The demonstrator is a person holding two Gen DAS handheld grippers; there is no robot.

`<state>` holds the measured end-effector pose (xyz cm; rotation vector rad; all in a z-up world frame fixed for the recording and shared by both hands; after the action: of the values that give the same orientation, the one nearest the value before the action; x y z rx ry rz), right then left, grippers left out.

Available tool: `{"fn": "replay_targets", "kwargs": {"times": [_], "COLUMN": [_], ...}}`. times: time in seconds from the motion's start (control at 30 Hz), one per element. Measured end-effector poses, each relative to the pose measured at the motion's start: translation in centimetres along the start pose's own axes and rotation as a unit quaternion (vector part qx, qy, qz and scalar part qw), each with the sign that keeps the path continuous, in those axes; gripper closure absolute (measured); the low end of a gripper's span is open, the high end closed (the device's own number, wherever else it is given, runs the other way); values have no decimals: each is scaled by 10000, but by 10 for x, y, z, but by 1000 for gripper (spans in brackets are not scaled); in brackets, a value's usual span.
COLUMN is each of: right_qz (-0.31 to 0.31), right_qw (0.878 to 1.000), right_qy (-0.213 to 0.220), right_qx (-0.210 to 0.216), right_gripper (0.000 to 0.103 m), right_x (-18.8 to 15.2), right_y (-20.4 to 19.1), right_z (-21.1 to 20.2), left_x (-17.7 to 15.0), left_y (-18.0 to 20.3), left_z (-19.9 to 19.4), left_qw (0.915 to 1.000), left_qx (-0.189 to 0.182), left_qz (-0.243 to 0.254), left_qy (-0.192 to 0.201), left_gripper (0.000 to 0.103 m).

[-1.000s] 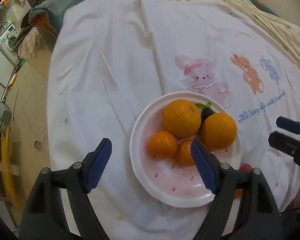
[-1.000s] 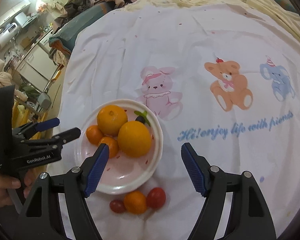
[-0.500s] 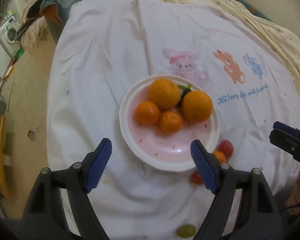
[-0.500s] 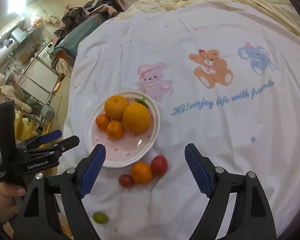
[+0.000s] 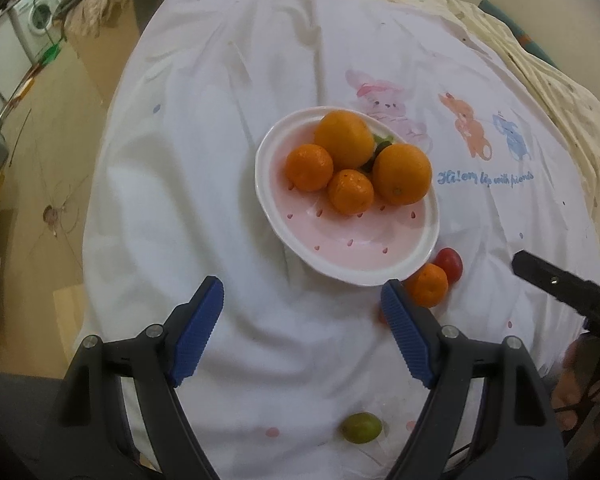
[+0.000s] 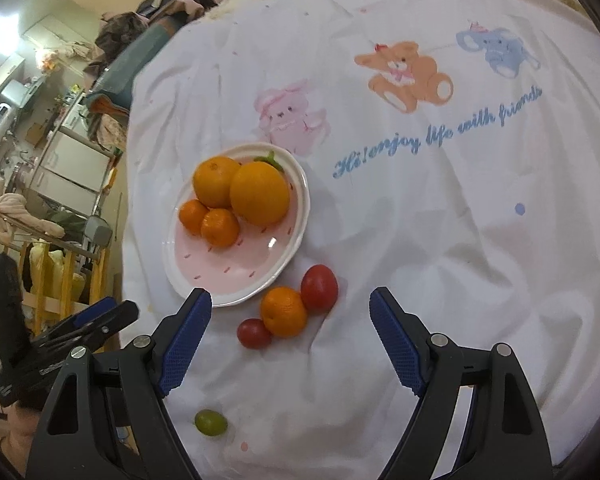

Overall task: Organize fruits
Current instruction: 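Move both open tools back toward the loose tomatoes beside the plate, then grasp the large red tomato with the right tool while the left grasps a cherry tomato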

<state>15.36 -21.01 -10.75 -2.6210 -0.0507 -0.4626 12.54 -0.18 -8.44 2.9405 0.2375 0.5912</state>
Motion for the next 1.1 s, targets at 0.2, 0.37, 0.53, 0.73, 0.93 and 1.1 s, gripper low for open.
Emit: {"fn": "replay_targets", "kwargs": {"times": [0.2, 0.37, 0.53, 0.73, 0.93, 1.1], "right_qz": [383, 465, 265, 102, 13, 317], "right_qw": [9978, 9970, 9962, 9933, 9943, 9963], "right_qy": [-498, -609, -760, -960, -914, -742], "right_qx": [222, -57, -319, -630, -556, -296], "right_gripper": [33, 47, 59, 67, 72, 72], "right_x": [-8, -4, 3, -1, -2, 0], "right_y": [8, 18, 20, 23, 23, 29], "right_z": [30, 47, 66, 87, 85, 67], "left_x": [-1, -3, -2, -3, -7, -18], "left_y": [6, 12, 13, 8, 13, 29], "left_z": [7, 7, 7, 14, 19, 29], "left_qw": [9999, 9997, 9996, 9993, 9991, 9973], "left_qx": [-72, -134, -227, -184, -170, -238], "left_qz": [-6, 57, 1, -76, 48, 436], "left_qy": [-135, -183, -193, -315, -375, -541], "left_gripper": [25, 25, 25, 25, 25, 25]}}
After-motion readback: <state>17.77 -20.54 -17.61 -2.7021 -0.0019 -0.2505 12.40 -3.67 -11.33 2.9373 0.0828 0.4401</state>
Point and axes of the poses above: each gripper's, at about its wrist camera, not at the fingertips, and z roughly the way its jaws point, y to its right, x to its top, the point moved 5 cm from there along z, roughly the way its jaws point, and after that the axes turned 2 degrees about y, right-handed, at the moved point
